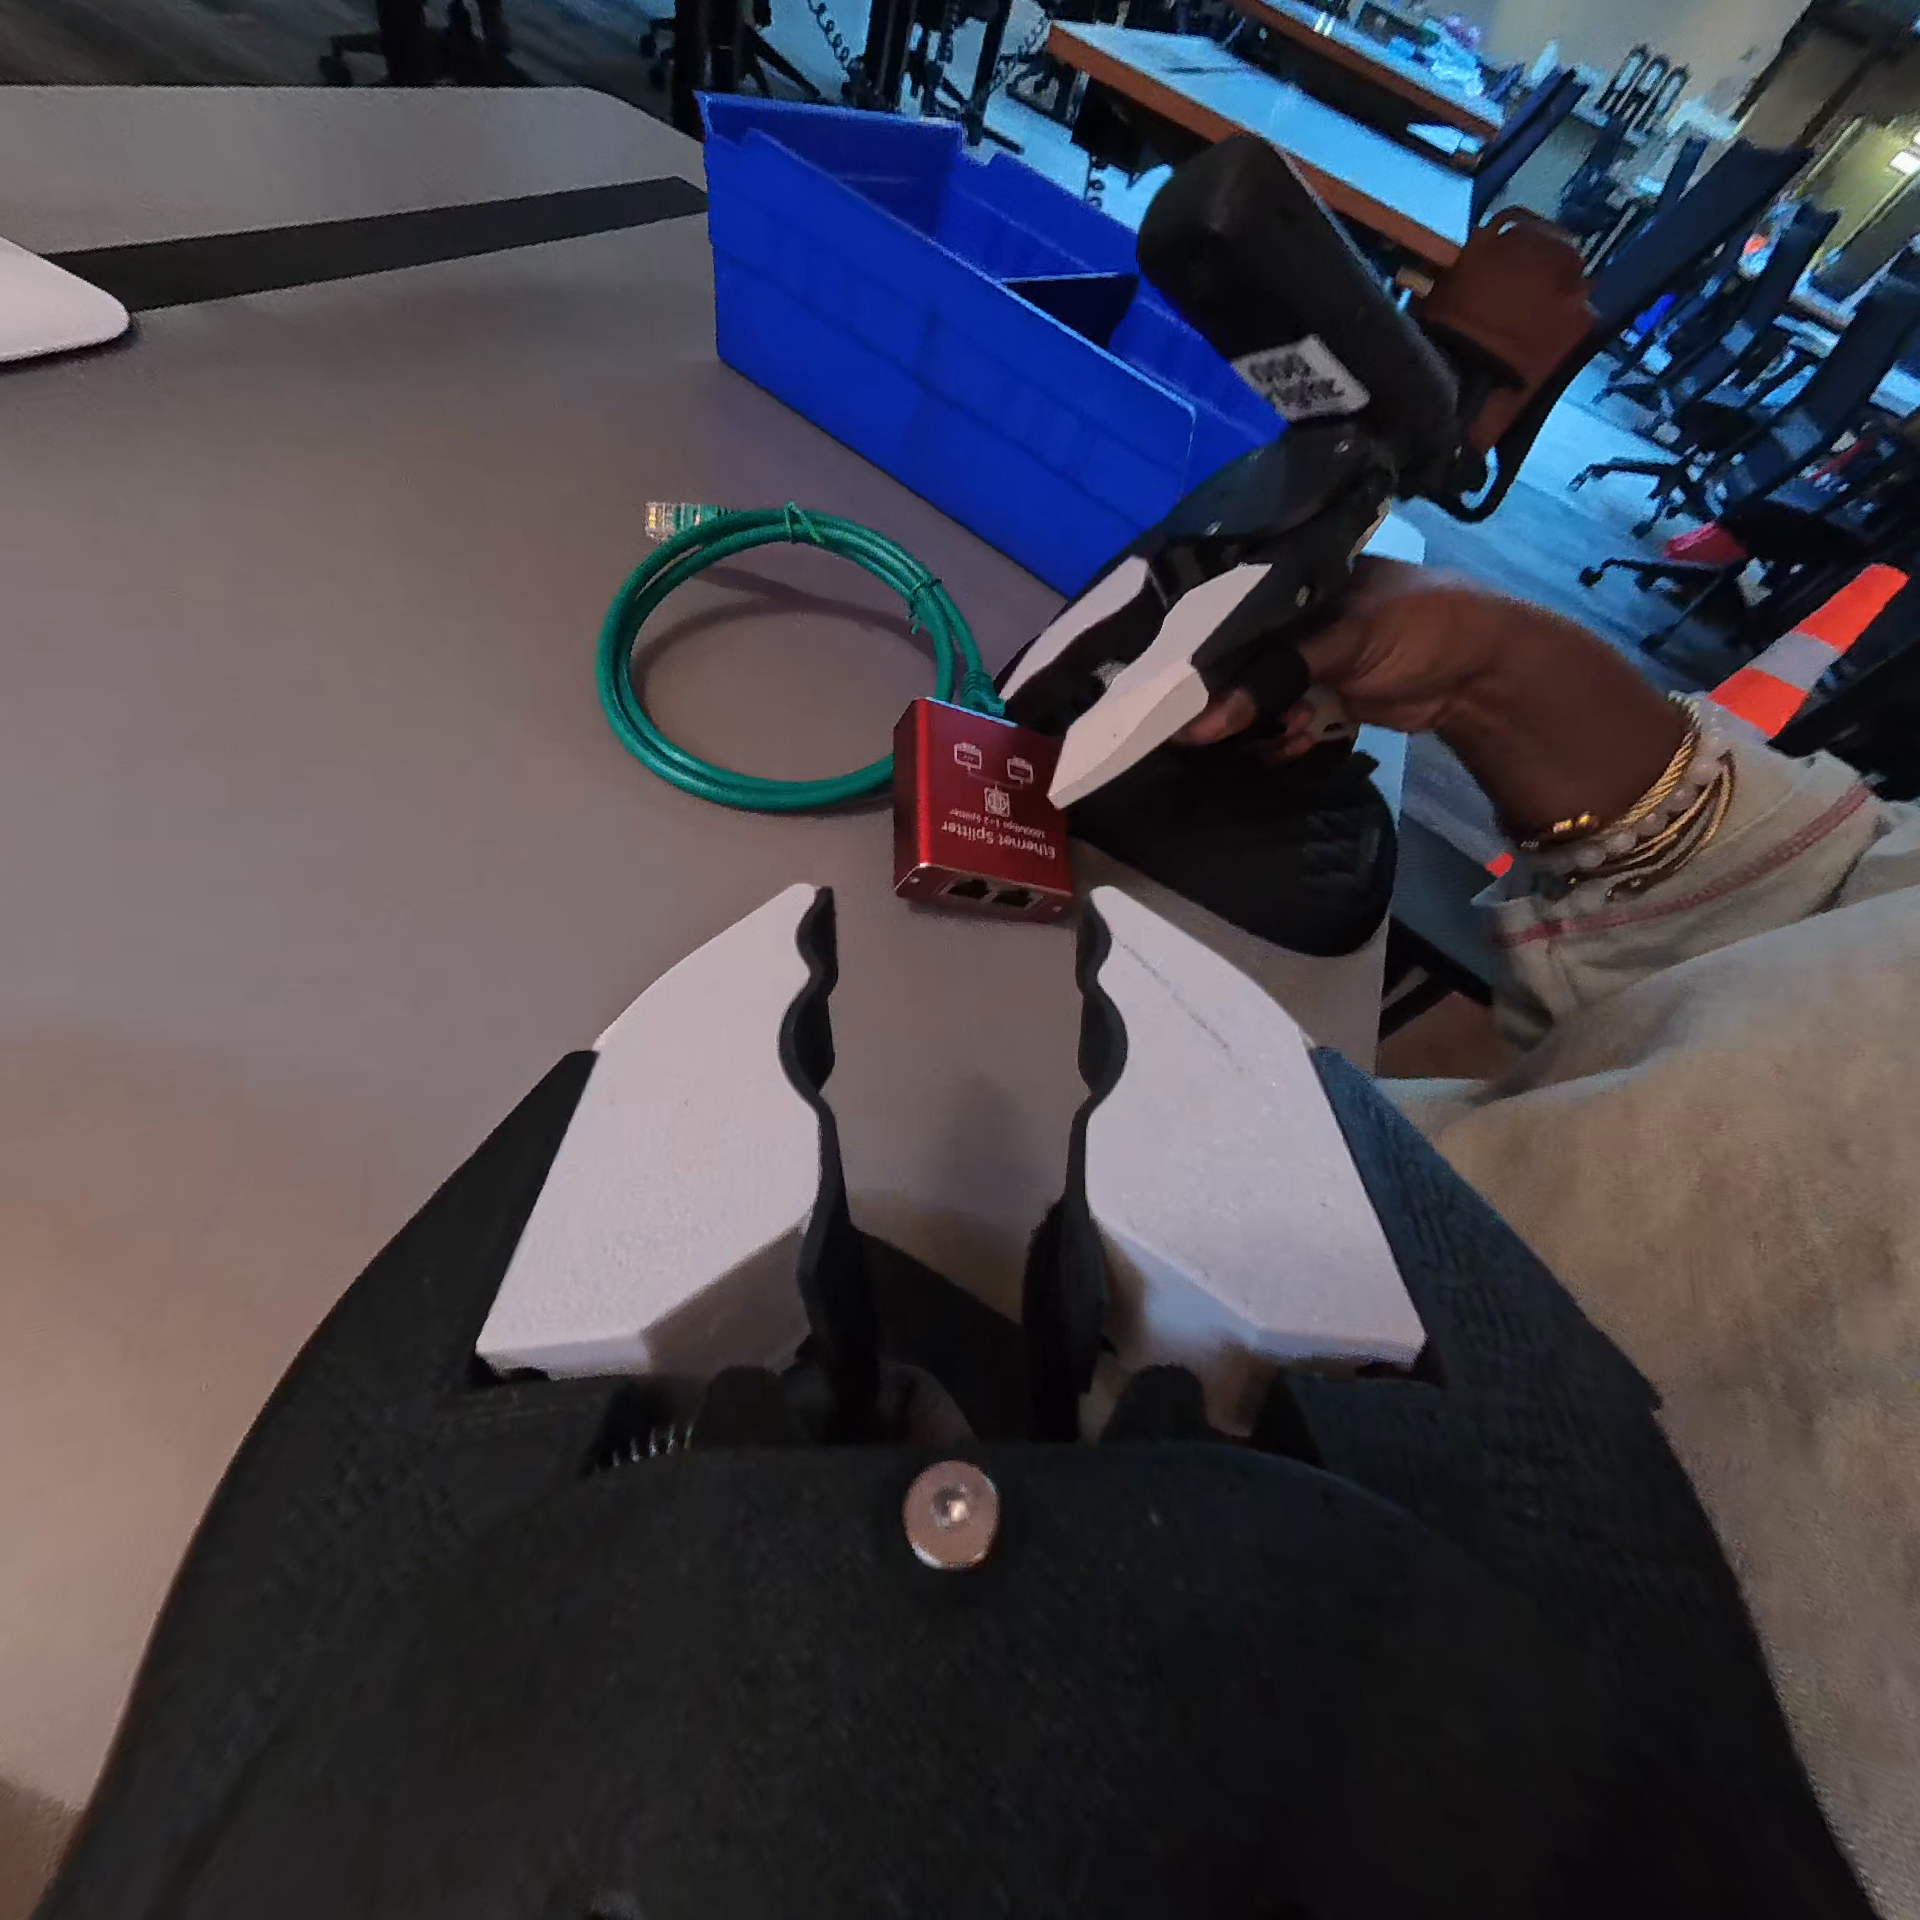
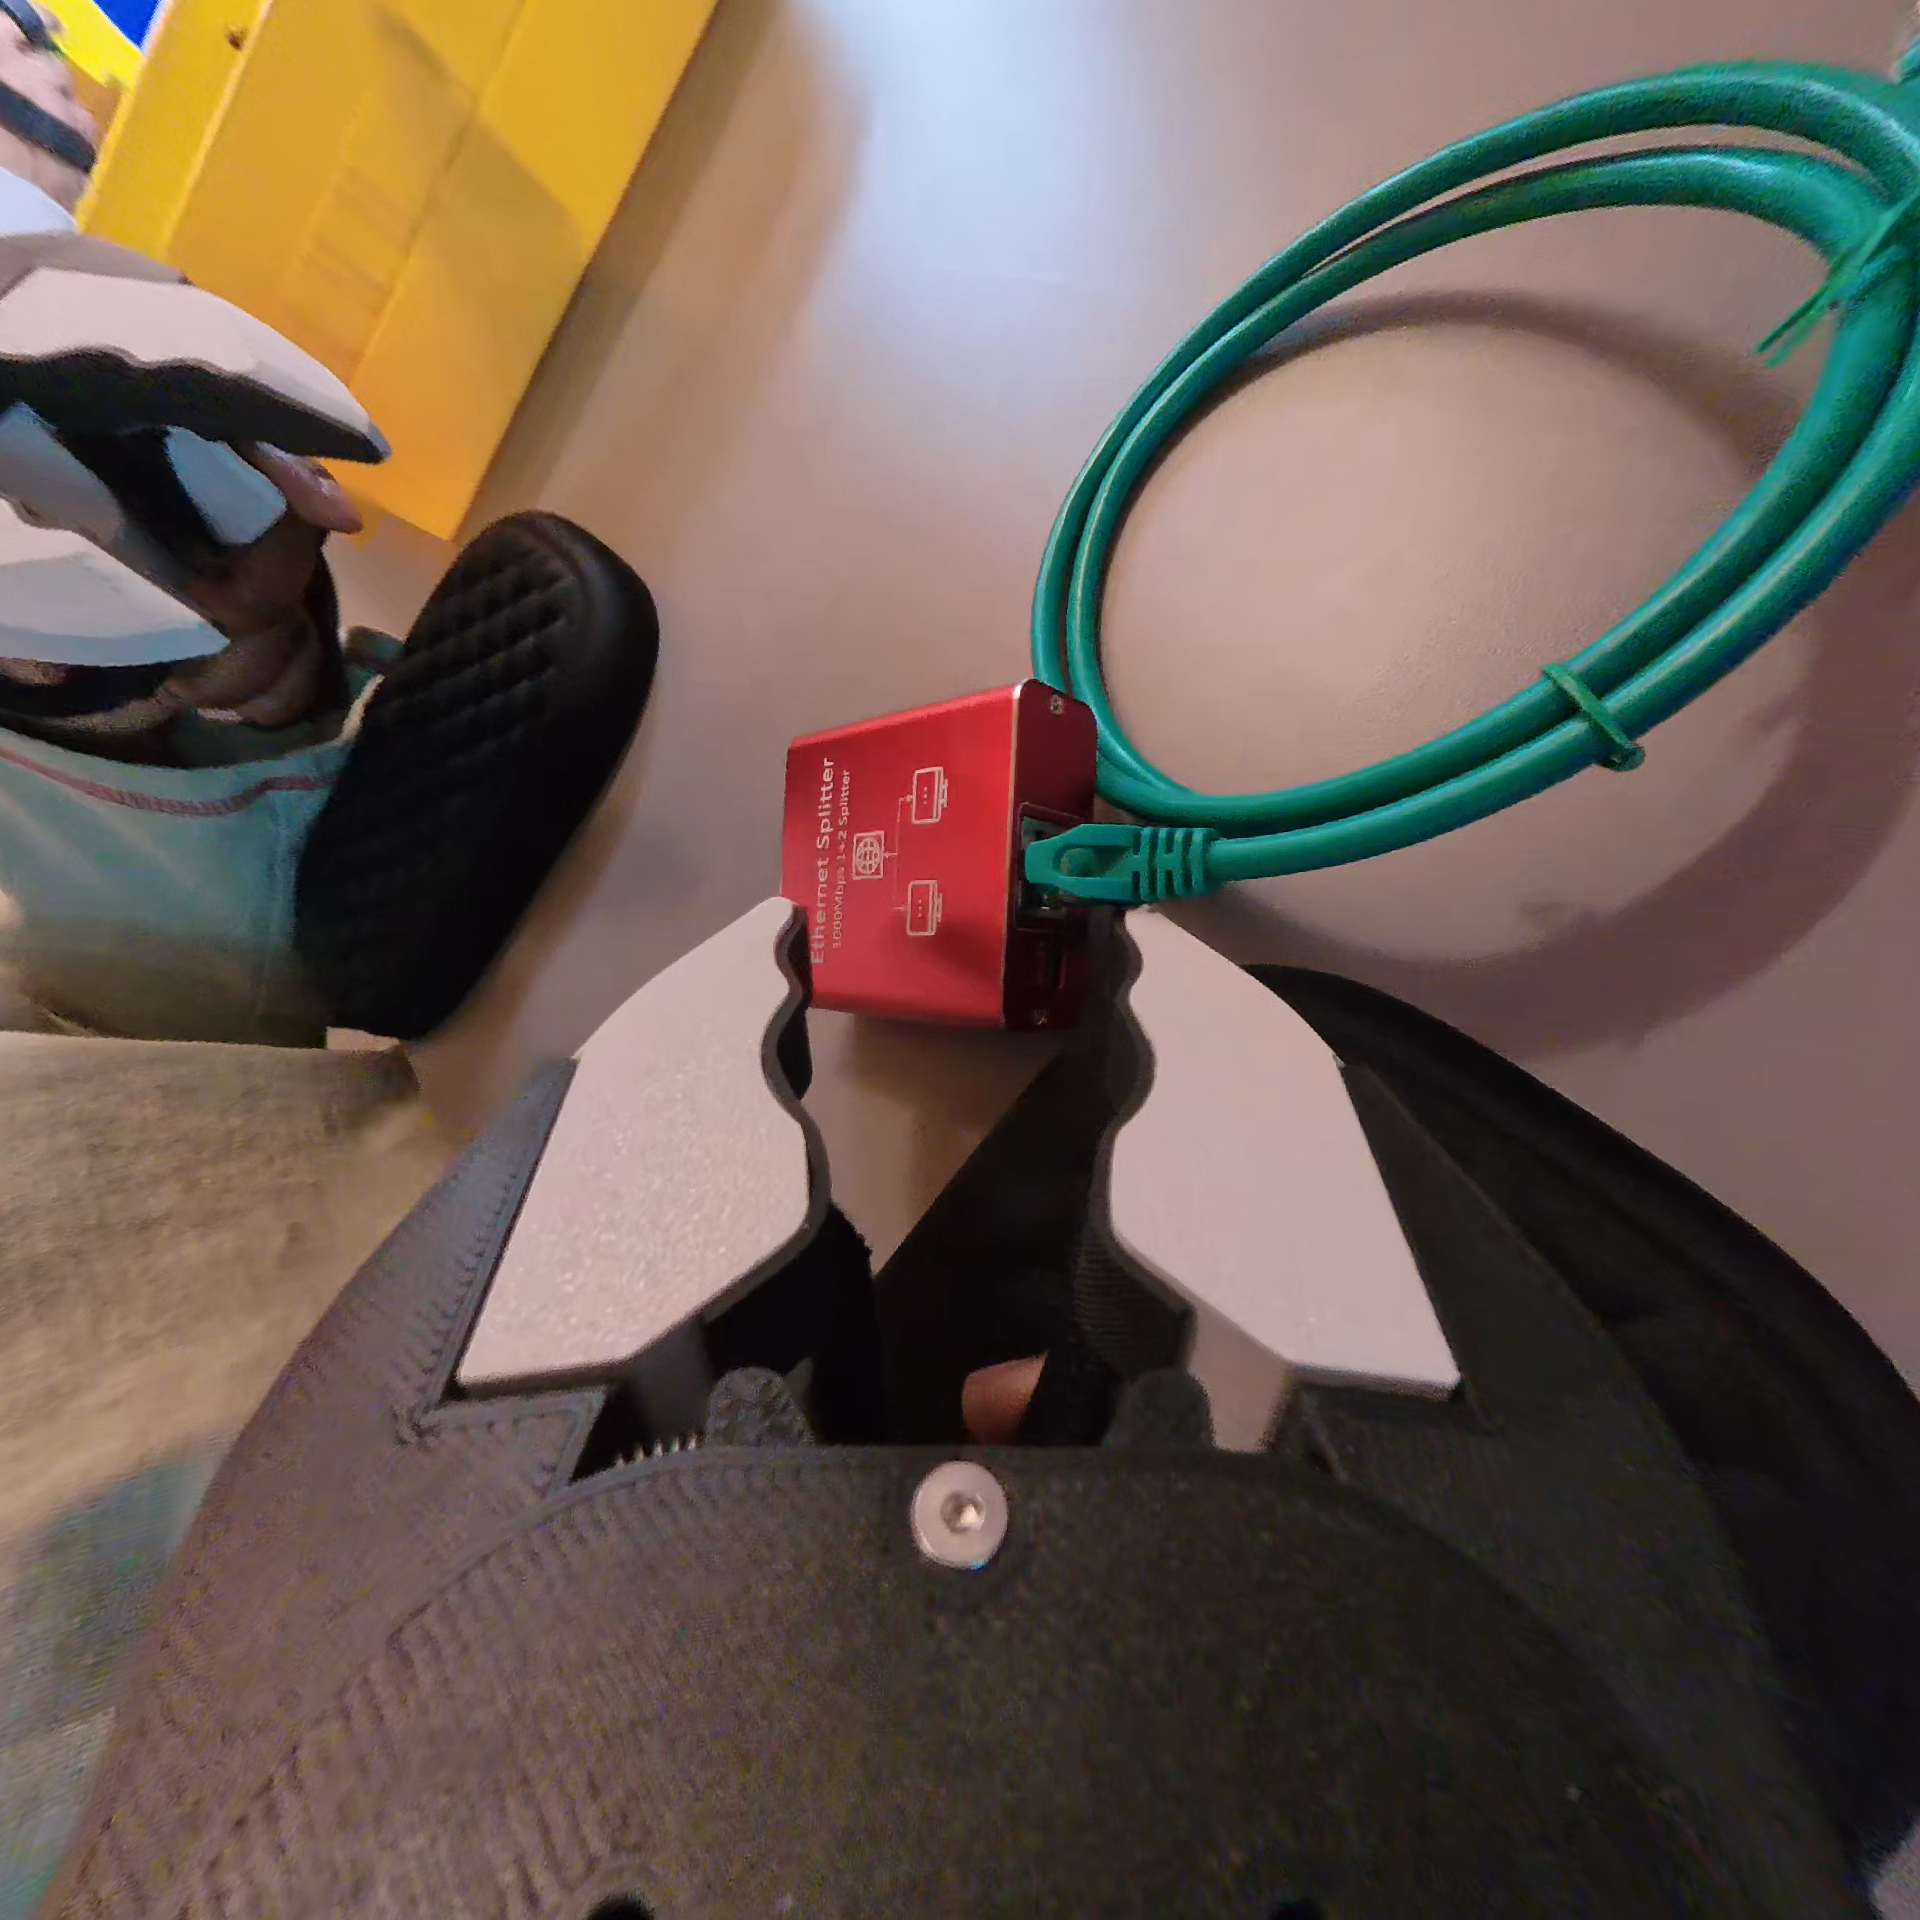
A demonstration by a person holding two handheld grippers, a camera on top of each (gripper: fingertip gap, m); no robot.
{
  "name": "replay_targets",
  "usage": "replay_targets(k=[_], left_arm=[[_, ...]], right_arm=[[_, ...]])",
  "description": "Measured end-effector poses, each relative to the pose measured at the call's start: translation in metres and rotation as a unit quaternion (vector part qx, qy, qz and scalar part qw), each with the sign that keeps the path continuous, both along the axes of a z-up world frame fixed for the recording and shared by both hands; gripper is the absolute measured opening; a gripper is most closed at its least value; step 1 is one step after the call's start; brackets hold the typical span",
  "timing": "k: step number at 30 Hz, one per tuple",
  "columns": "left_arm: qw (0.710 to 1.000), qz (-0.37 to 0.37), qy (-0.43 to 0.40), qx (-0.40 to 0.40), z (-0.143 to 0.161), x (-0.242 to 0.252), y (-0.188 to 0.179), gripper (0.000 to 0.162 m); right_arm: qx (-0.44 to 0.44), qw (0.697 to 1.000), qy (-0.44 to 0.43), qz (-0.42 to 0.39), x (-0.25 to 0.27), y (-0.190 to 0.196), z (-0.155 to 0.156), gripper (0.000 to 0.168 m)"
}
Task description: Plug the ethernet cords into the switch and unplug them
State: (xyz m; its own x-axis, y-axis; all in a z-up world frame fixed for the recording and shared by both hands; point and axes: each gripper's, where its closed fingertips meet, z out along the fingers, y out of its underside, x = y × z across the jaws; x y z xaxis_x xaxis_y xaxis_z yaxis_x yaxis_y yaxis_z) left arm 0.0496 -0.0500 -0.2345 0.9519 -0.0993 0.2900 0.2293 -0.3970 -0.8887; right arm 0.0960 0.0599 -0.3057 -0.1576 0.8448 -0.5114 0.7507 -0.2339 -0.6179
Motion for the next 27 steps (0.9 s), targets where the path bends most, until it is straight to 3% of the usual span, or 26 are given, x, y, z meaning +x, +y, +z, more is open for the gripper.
replay_targets(k=[7,11,14,18,20,23,27], left_arm=[[0.998,-0.006,0.045,-0.032,-0.006,0.008,-0.014,0.044],[0.996,0.02,0.085,-0.023,0.008,-0.002,-0.026,0.044],[0.987,0.085,0.137,-0.01,0.036,-0.032,-0.053,0.044],[0.961,0.211,0.179,-0.031,0.064,-0.091,-0.117,0.045],[0.942,0.263,0.187,-0.087,0.057,-0.118,-0.155,0.045],[0.924,0.284,0.169,-0.192,0.029,-0.148,-0.195,0.045],[0.909,0.278,0.197,-0.24,0.008,-0.186,-0.203,0.034]], right_arm=[[0.113,0.989,-0.073,0.058,0.013,0.01,0.0,0.059],[0.218,0.968,-0.092,0.087,0.016,0.022,0.005,0.067],[0.288,0.952,0.031,0.101,-0.003,0.021,0.027,0.076],[0.339,0.901,0.248,0.107,-0.02,0.009,0.061,0.095],[0.331,0.888,0.303,0.098,-0.021,0.008,0.065,0.097],[0.289,0.897,0.327,0.067,-0.023,0.014,0.059,0.095],[0.259,0.898,0.352,0.053,-0.024,0.017,0.062,0.086]])
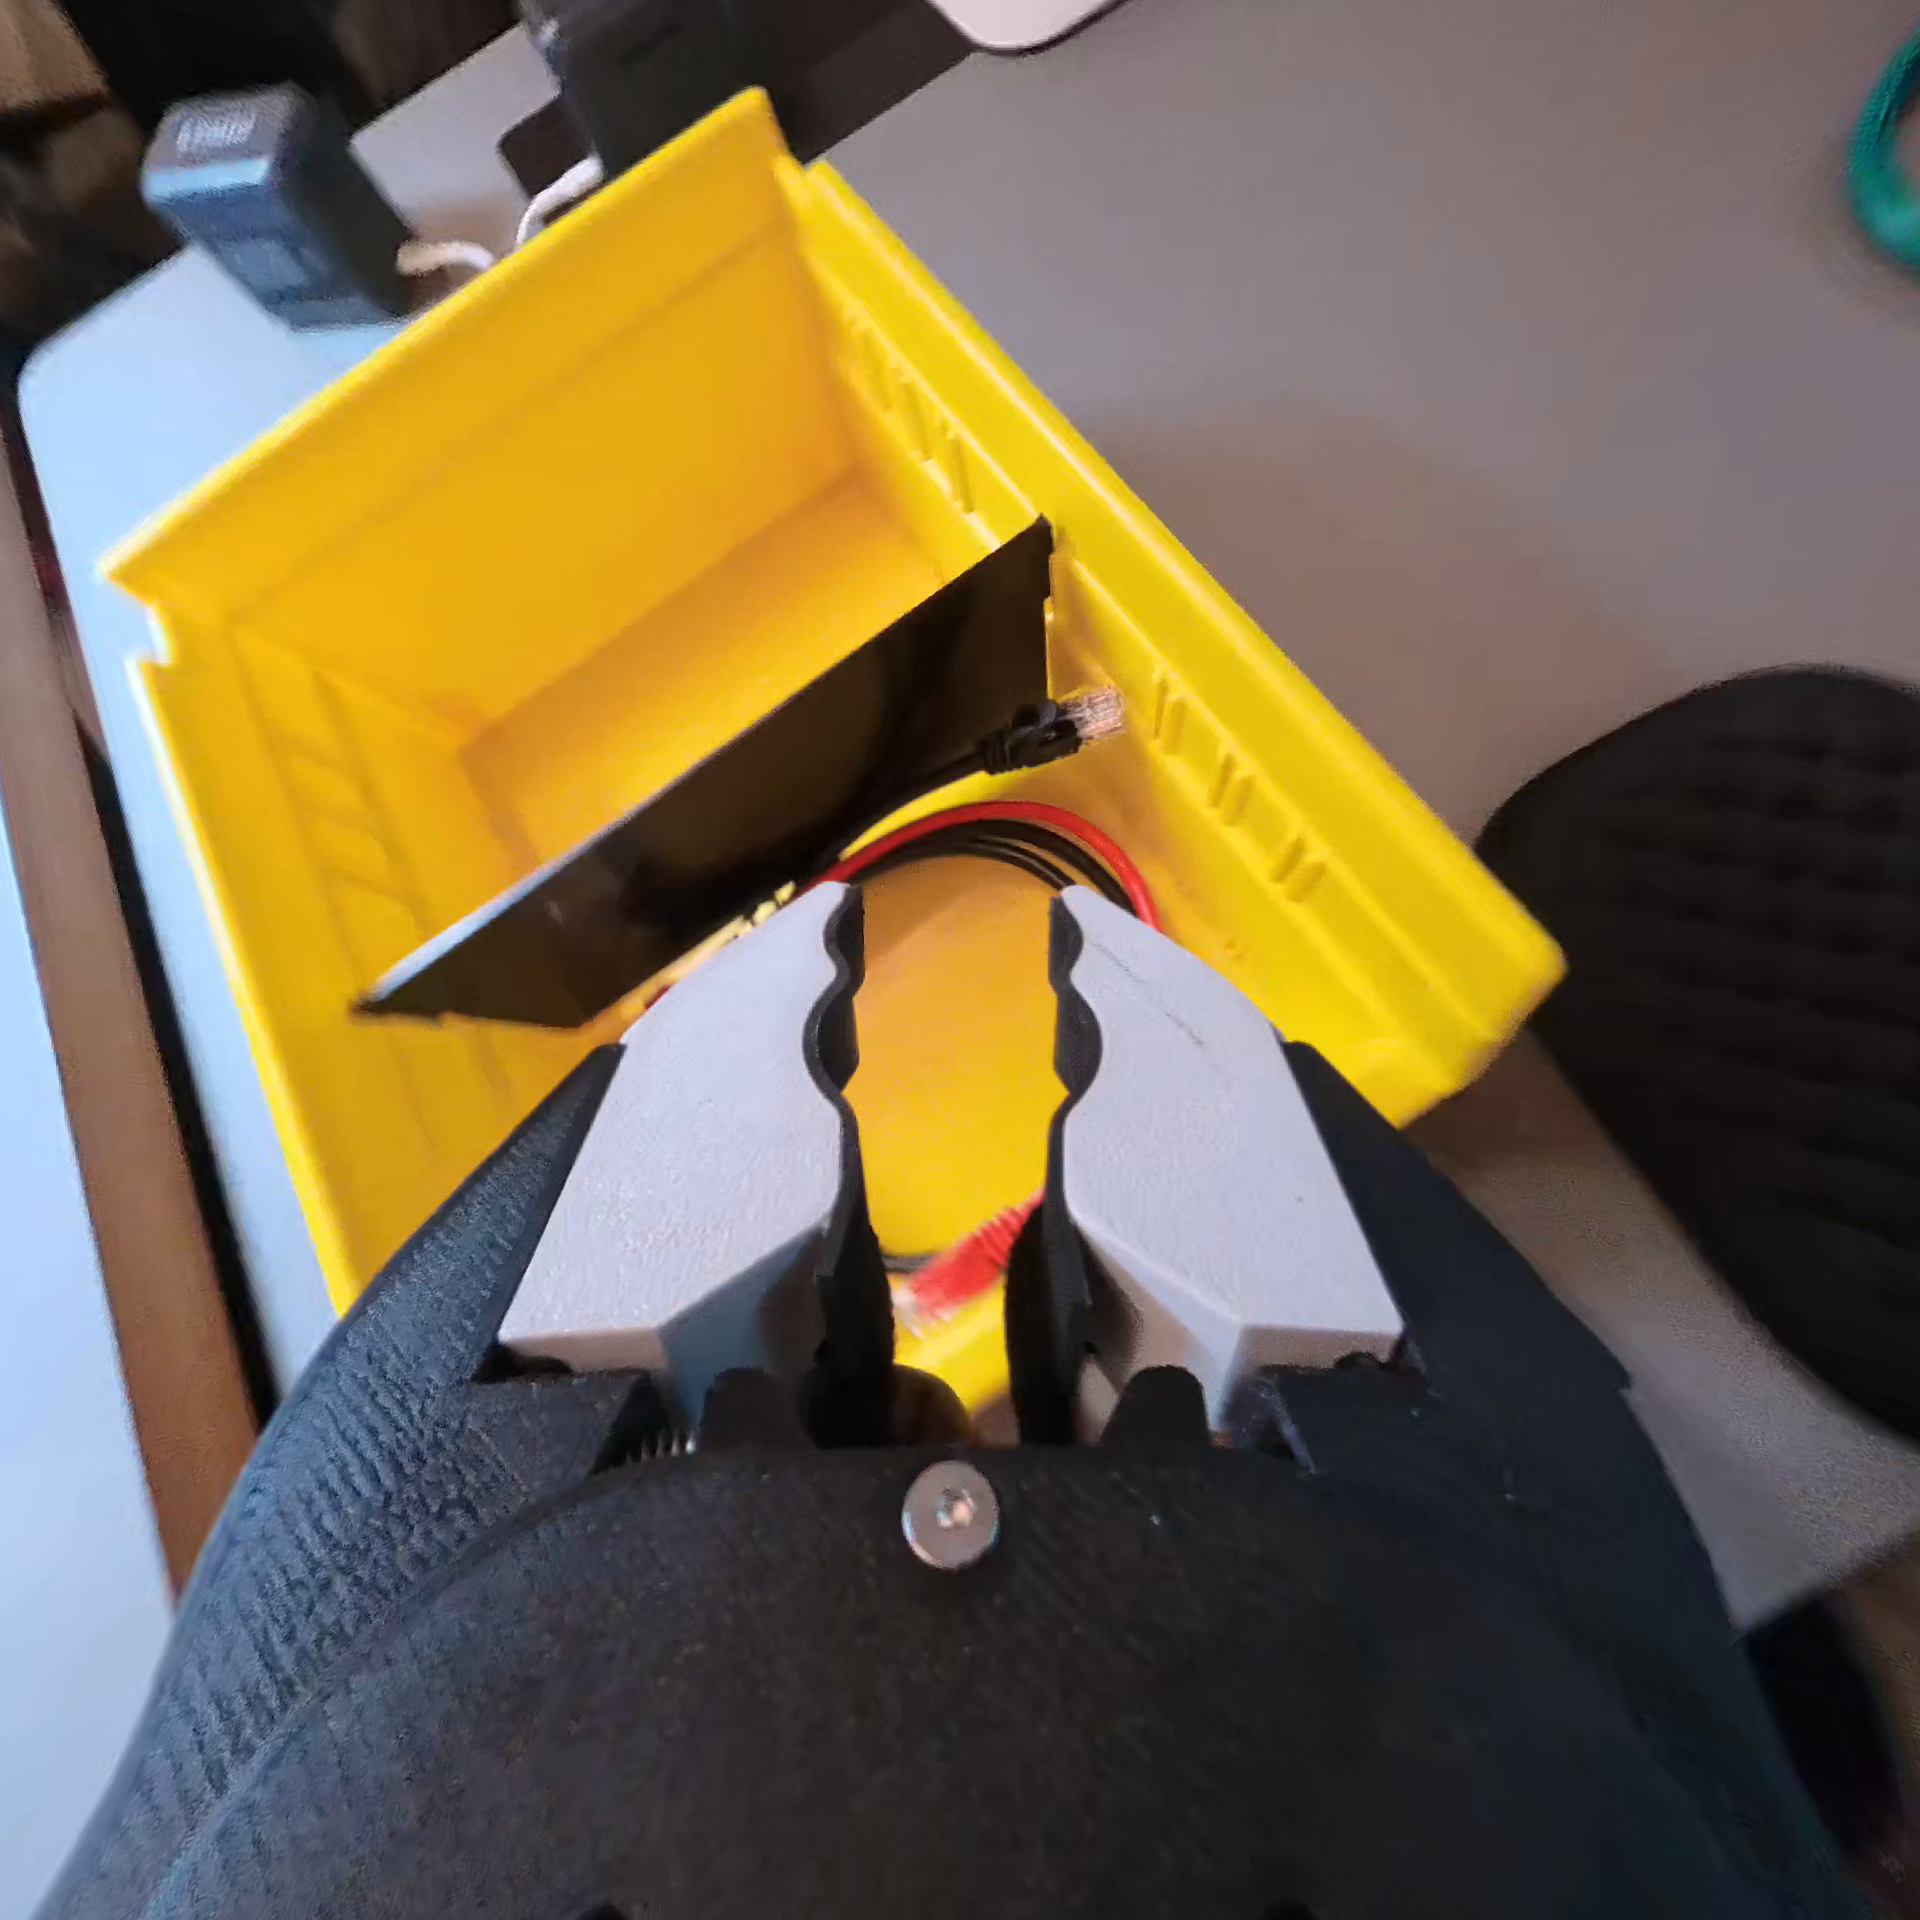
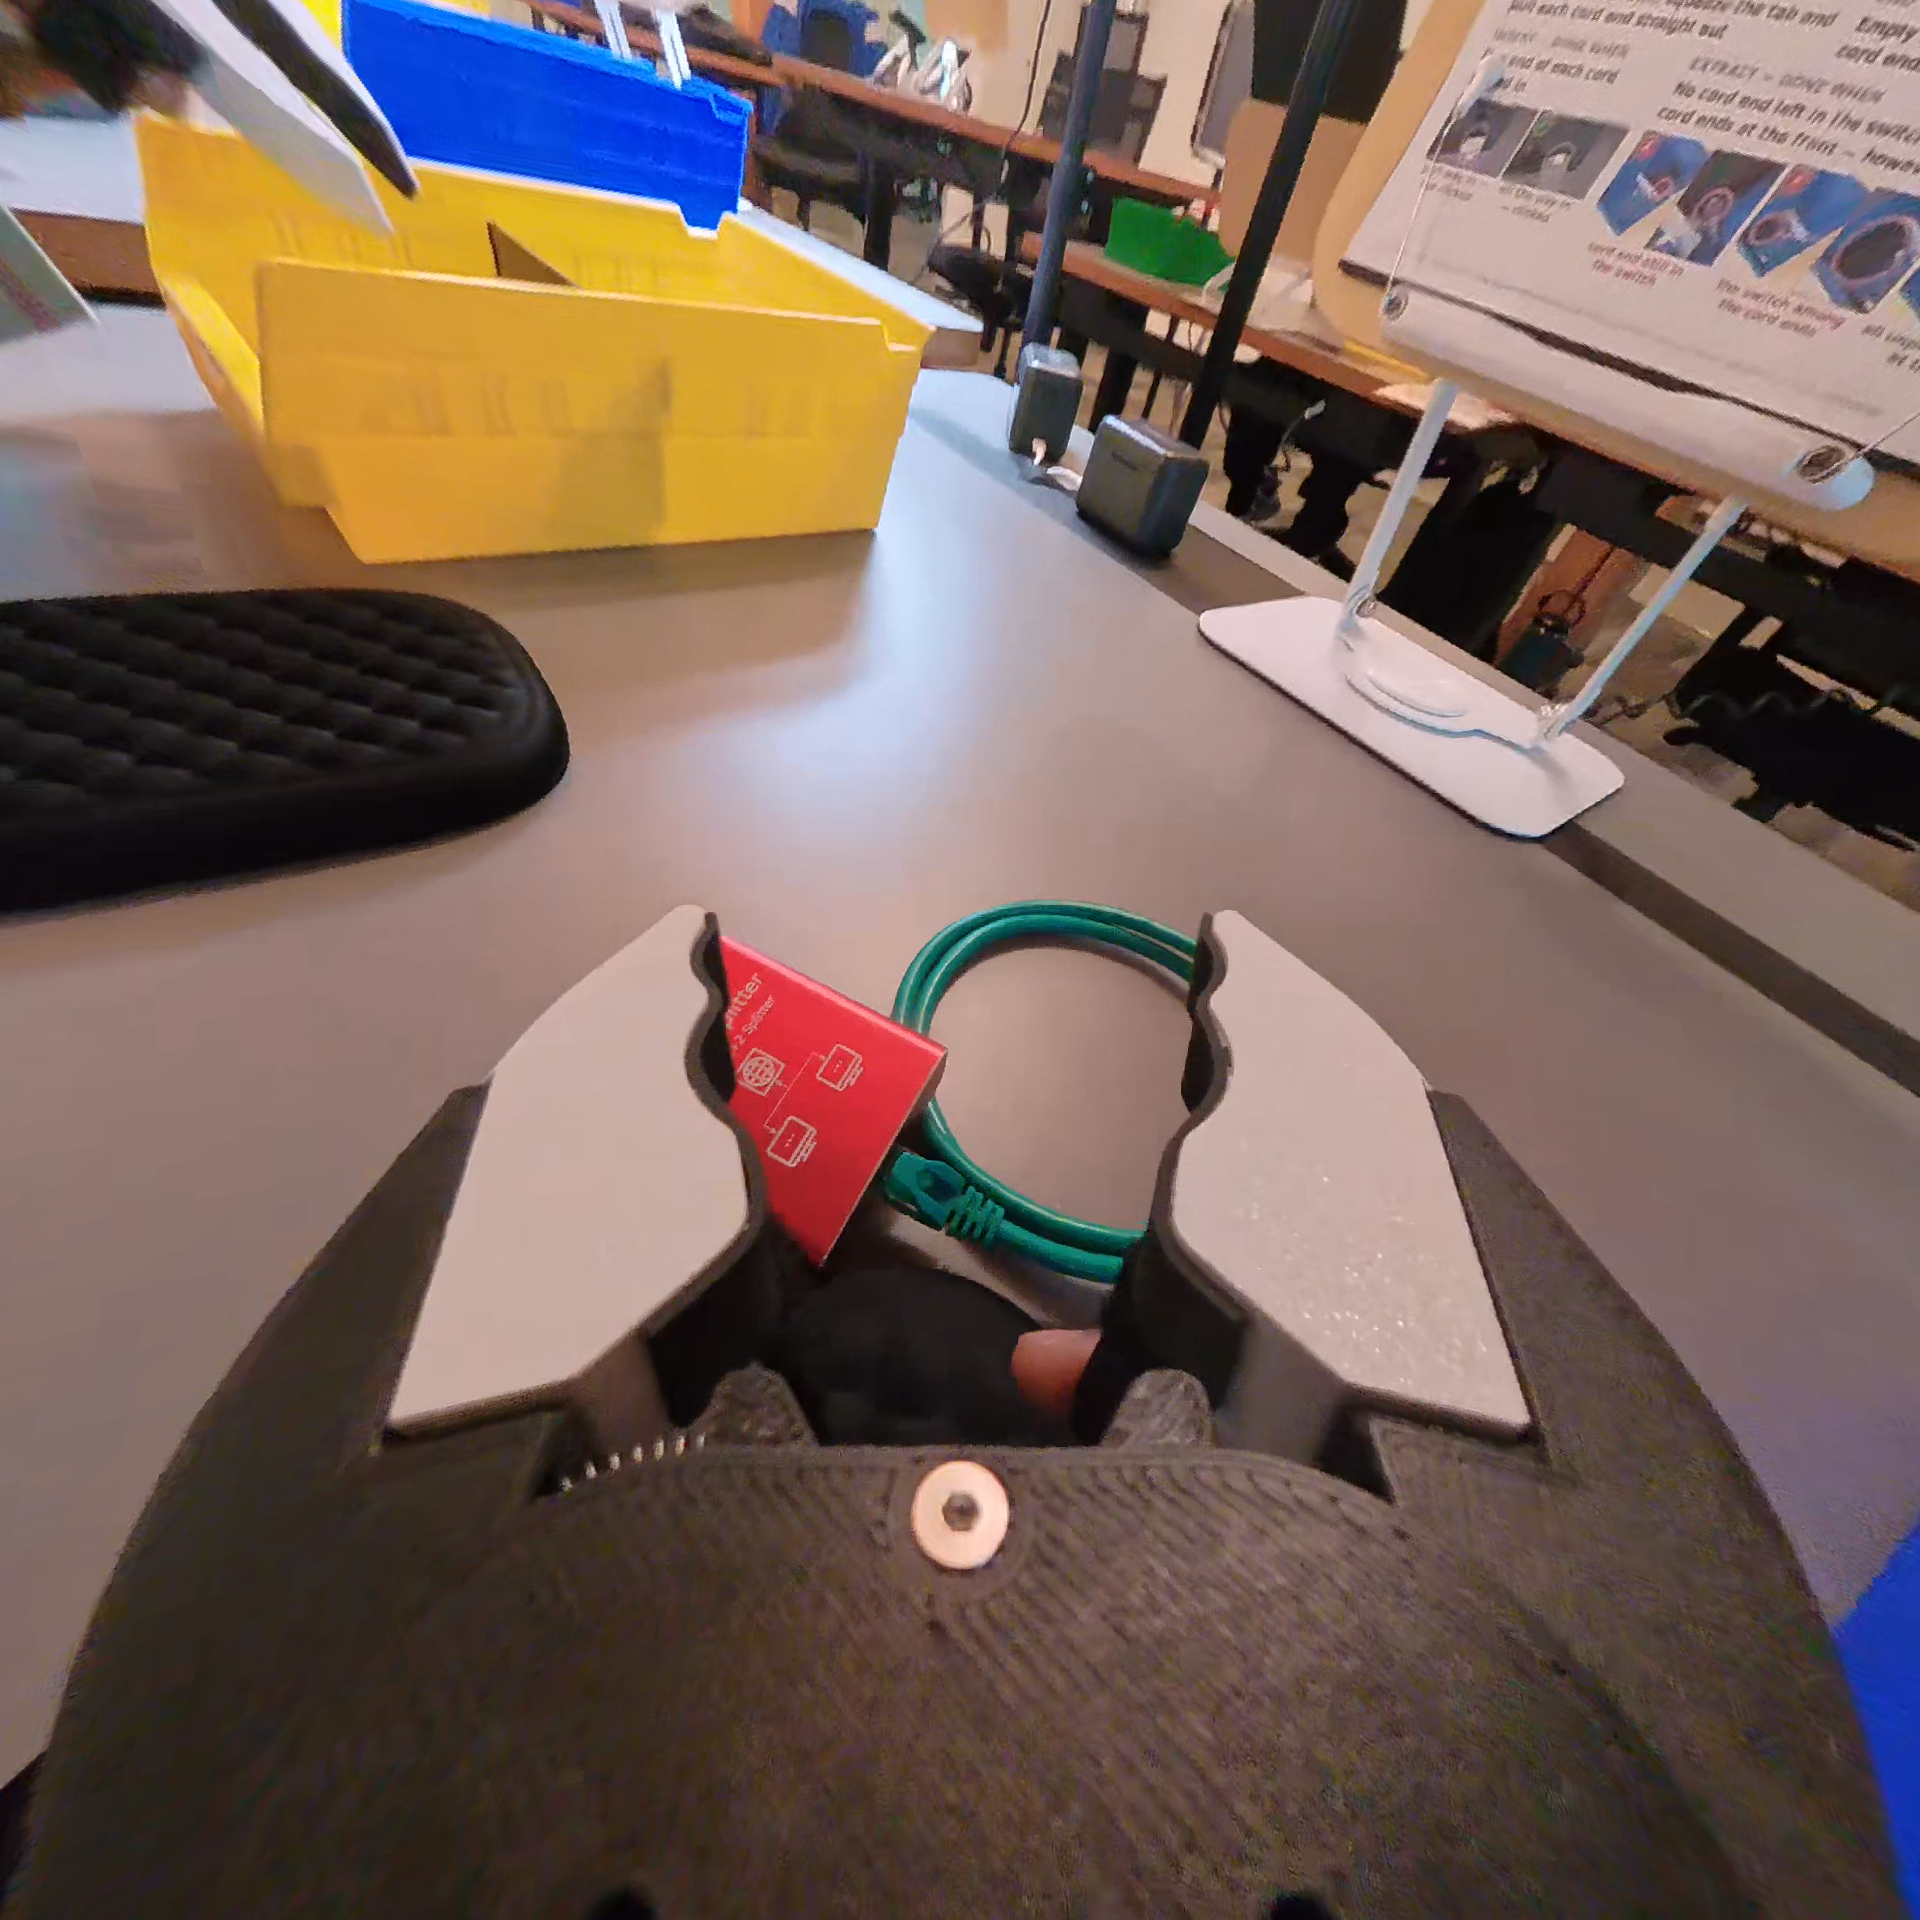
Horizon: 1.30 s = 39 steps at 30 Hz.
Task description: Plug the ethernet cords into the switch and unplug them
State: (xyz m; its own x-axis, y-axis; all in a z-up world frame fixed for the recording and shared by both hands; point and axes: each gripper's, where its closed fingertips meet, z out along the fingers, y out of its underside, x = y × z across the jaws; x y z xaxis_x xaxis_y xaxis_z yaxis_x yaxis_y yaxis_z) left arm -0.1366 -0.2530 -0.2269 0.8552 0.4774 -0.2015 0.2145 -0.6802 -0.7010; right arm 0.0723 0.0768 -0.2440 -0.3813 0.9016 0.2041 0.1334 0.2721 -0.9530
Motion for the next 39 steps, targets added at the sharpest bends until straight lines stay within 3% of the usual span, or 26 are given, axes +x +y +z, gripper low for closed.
replay_targets(k=[4,7,12,15,18,24,32,35,39], left_arm=[[0.969,-0.159,0.149,-0.119,-0.023,-0.017,0.023,0.029],[0.953,-0.194,0.15,-0.177,-0.042,-0.025,0.027,0.028],[0.953,-0.135,0.11,-0.247,-0.052,-0.048,-0.019,0.028],[0.959,-0.114,0.085,-0.247,-0.053,-0.057,-0.039,0.028],[0.954,-0.128,0.086,-0.258,-0.053,-0.06,-0.037,0.027],[0.924,-0.11,0.075,-0.36,-0.068,-0.073,-0.044,0.024],[0.911,-0.12,0.055,-0.39,-0.085,-0.077,-0.046,0.021],[0.918,-0.112,0.054,-0.377,-0.081,-0.079,-0.044,0.012],[0.92,-0.123,0.054,-0.369,-0.077,-0.074,-0.042,0.011]], right_arm=[[-0.035,0.999,0.033,-0.002,0.004,0.005,0.01,0.076],[-0.055,0.998,0.043,-0.001,0.006,0.008,0.014,0.073],[-0.053,0.998,0.044,-0.002,0.007,0.008,0.013,0.068],[-0.044,0.998,0.036,0.0,0.006,0.006,0.01,0.066],[-0.037,0.999,0.033,0.001,0.005,0.005,0.009,0.064],[-0.039,0.999,0.037,0.004,0.006,0.004,0.01,0.061],[-0.039,0.999,0.037,0.006,0.007,0.004,0.01,0.058],[-0.041,0.998,0.038,0.007,0.007,0.004,0.01,0.057],[-0.043,0.998,0.039,0.006,0.007,0.005,0.01,0.057]])
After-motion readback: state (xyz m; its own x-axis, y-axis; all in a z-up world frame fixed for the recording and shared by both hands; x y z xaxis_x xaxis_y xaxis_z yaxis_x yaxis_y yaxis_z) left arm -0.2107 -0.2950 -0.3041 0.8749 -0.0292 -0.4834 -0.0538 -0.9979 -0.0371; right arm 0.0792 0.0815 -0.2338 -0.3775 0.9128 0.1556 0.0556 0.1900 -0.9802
